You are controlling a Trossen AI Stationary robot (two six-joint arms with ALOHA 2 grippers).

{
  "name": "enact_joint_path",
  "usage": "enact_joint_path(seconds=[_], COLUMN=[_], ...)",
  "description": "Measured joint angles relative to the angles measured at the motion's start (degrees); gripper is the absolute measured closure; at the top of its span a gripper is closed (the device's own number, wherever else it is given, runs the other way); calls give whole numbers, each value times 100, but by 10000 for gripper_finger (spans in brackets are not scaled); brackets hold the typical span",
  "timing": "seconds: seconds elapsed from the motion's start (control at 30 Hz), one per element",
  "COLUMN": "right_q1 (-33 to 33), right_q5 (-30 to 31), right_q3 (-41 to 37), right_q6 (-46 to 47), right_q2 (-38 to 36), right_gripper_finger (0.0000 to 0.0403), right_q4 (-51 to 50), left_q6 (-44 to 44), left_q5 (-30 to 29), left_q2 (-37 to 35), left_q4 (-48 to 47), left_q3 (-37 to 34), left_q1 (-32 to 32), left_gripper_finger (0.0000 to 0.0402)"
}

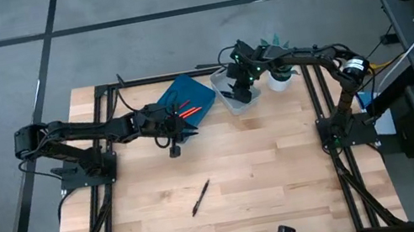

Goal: Sort pens & pencils
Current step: Put the black pen into the gray bin

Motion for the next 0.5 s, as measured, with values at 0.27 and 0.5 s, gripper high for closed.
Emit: enact_joint_path(seconds=[0.27,0.5], right_q1=[2,2], right_q5=[2,7], right_q3=[0,0], right_q6=[124,248], right_q2=[0,0], right_gripper_finger=[271,234], right_q4=[15,35], left_q6=[0,37], left_q5=[0,0], left_q2=[0,0], left_q4=[-9,-9], left_q3=[0,0], left_q1=[0,0], left_gripper_finger=[340,340])
